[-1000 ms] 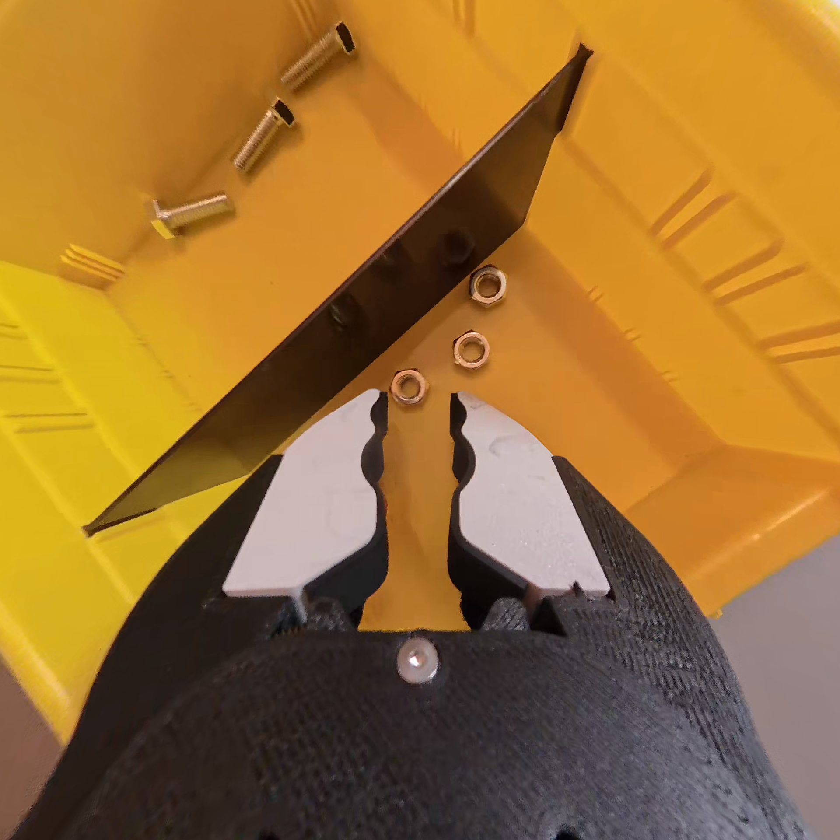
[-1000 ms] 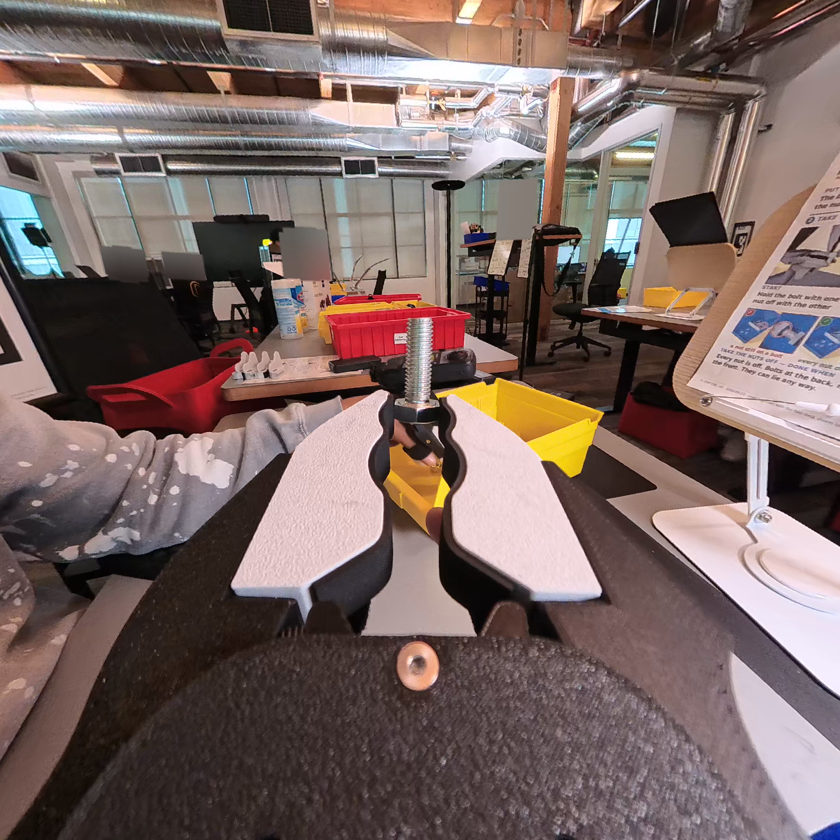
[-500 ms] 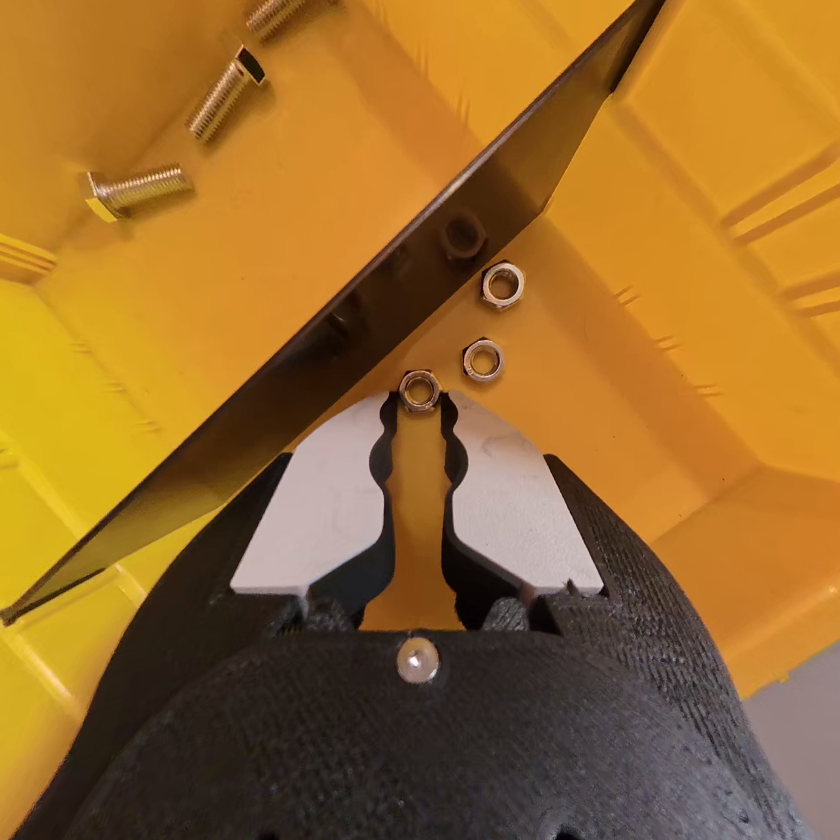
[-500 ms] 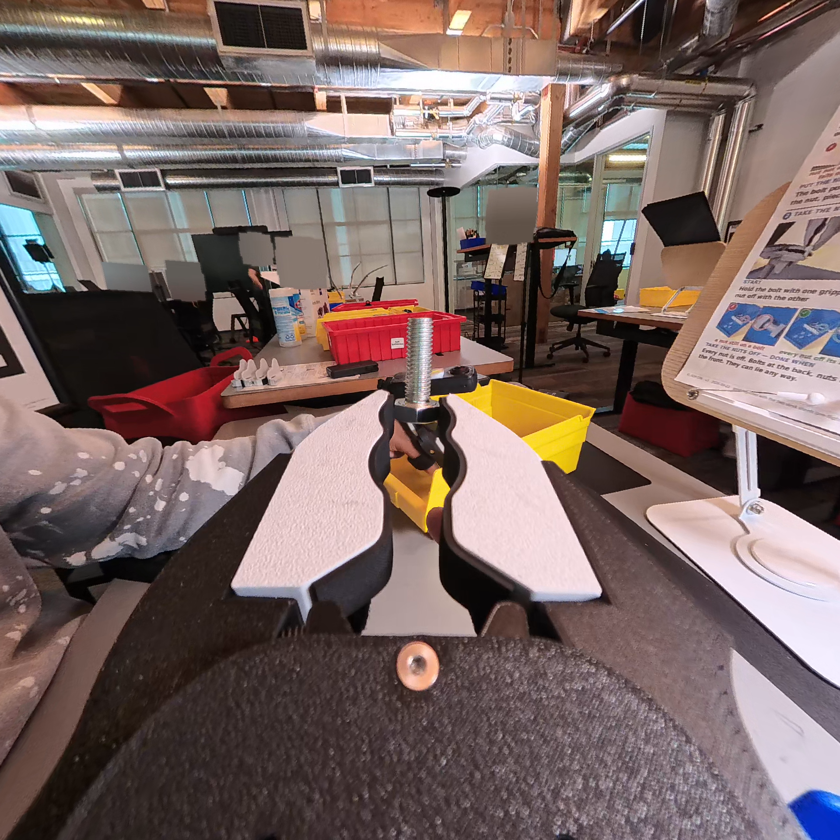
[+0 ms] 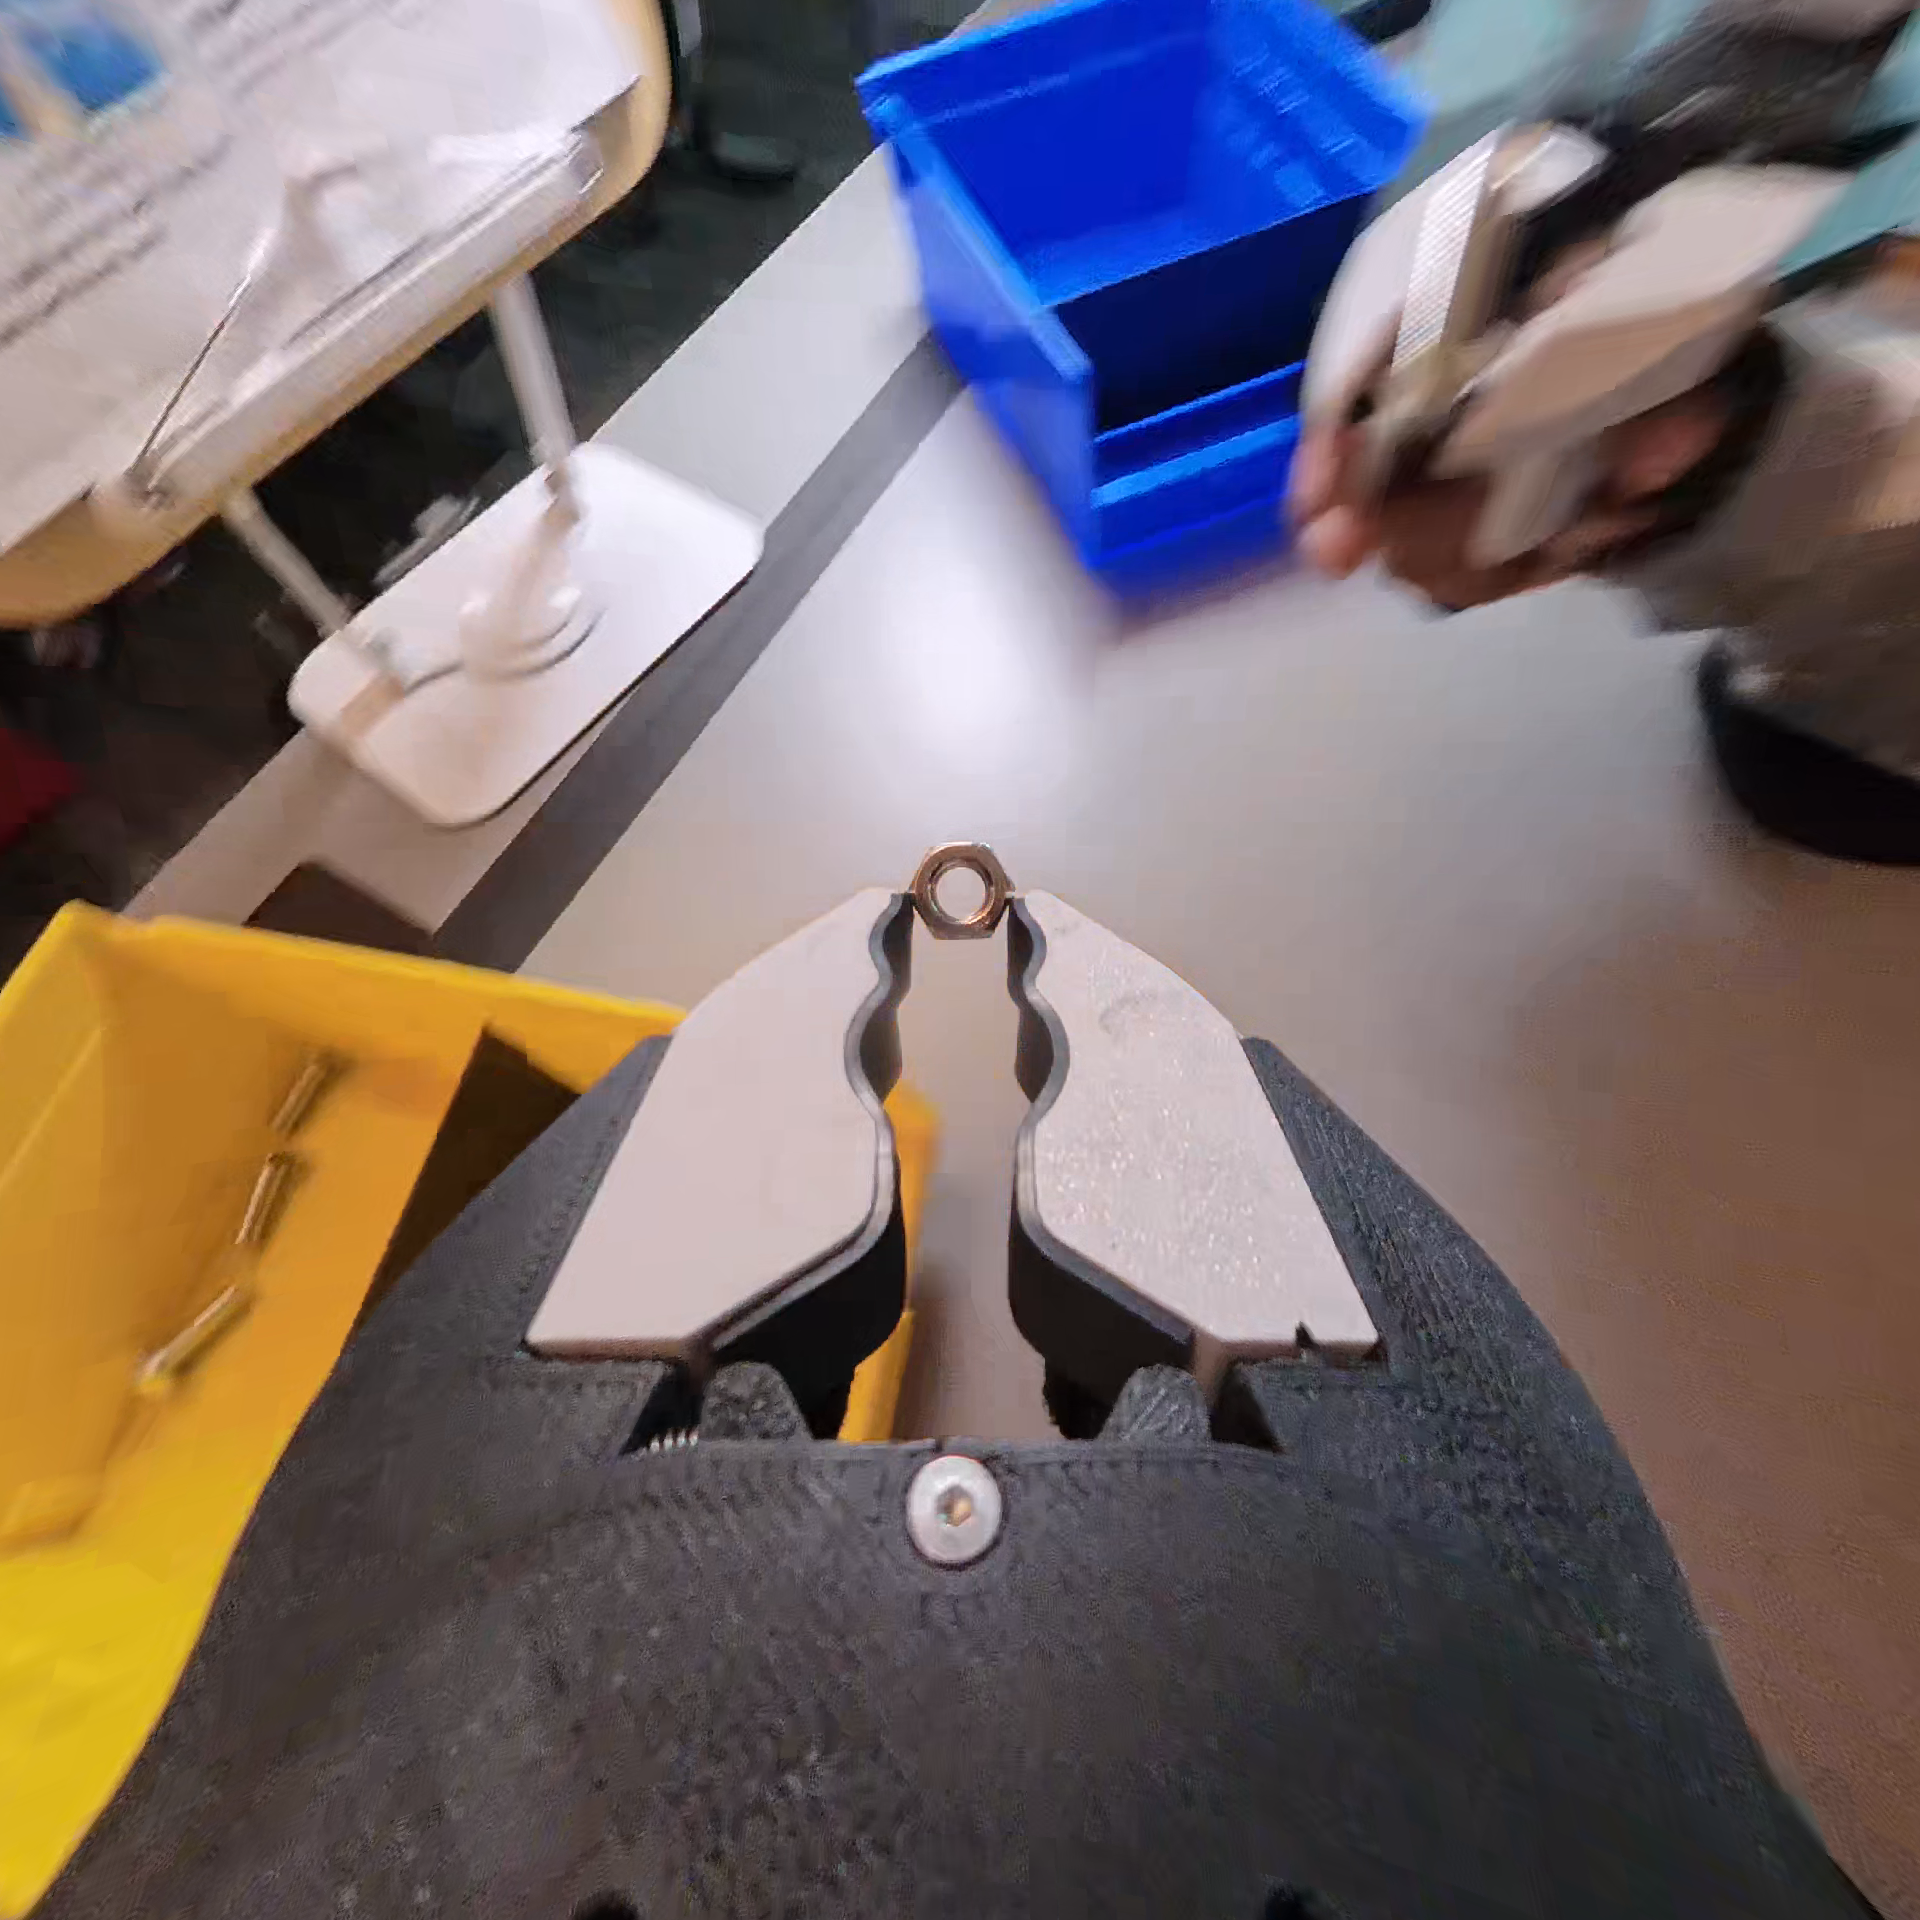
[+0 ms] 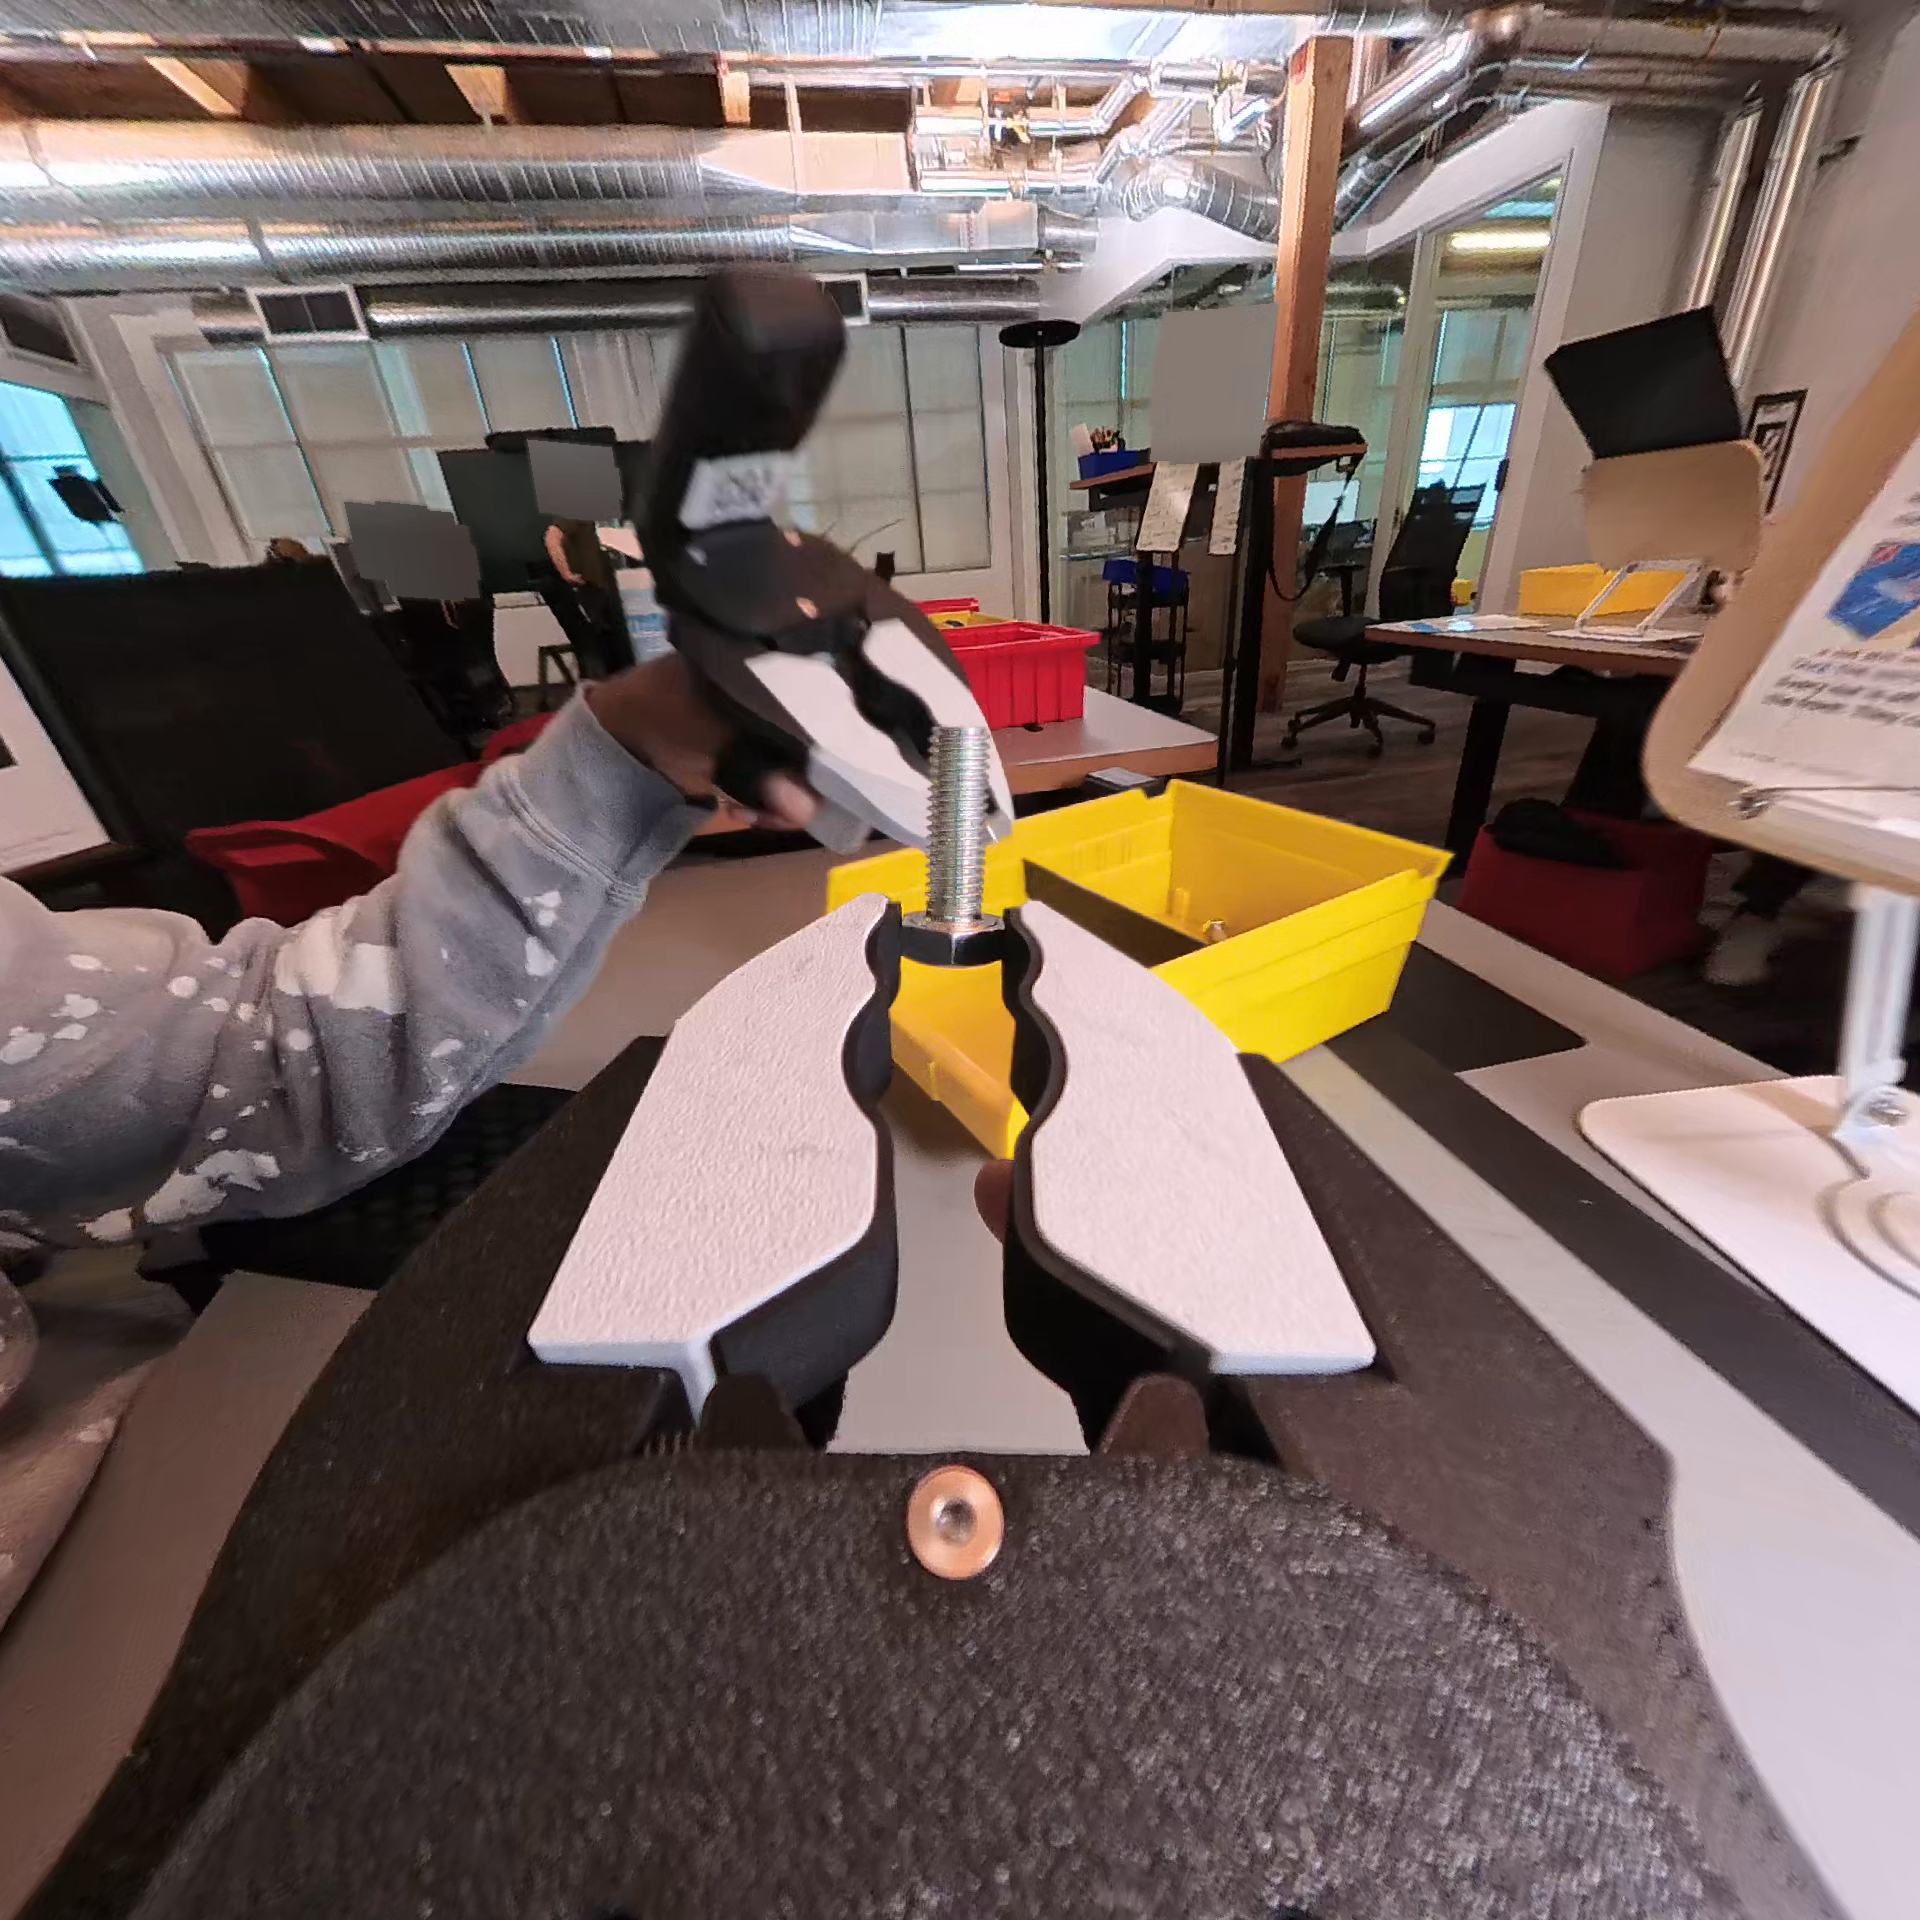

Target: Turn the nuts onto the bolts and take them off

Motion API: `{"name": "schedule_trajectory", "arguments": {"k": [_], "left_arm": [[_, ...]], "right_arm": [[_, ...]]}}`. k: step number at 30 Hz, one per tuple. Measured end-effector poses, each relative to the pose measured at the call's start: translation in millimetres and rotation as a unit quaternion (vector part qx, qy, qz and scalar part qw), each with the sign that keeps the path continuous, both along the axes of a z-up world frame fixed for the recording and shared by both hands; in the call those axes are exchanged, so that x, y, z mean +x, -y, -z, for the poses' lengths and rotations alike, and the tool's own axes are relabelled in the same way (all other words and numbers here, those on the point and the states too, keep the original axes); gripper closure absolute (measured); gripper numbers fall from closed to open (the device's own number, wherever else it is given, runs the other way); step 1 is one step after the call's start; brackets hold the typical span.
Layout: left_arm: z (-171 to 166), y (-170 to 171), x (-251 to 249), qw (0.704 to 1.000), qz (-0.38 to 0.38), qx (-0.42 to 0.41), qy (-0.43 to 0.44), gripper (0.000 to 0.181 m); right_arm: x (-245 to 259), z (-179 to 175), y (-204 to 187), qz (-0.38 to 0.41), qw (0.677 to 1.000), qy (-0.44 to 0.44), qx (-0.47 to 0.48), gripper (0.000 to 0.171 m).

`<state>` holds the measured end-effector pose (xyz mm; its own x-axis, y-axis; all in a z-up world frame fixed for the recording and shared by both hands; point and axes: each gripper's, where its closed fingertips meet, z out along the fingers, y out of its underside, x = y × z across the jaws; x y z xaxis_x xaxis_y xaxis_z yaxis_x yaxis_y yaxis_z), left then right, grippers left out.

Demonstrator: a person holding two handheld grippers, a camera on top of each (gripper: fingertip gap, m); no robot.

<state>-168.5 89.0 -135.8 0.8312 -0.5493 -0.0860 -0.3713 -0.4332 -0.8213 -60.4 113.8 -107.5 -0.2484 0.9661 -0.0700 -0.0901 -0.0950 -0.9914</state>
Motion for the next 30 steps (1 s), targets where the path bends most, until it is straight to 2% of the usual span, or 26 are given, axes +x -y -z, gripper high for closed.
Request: {"name": "schedule_trajectory", "arguments": {"k": [1,4,8,13,30], "left_arm": [[-8,8,17,1.0,0.03,0.007,0.003,0.163],[-18,31,55,0.994,0.11,0.004,0.003,0.163],[-12,48,76,0.985,0.169,-0.024,0.006,0.163],[2,52,76,0.981,0.182,-0.062,-0.004,0.163],[15,63,68,0.976,0.192,-0.101,-0.018,0.163]], "right_arm": [[-6,6,6,-0.007,1.0,0.001,-0.002,0.153],[-24,30,30,-0.029,1.0,0.012,0.003,0.153],[-42,54,62,-0.06,0.998,0.014,-0.006,0.153],[-50,68,84,-0.084,0.996,0.005,-0.019,0.153],[-52,72,95,-0.081,0.997,-0.015,-0.007,0.153]]}}
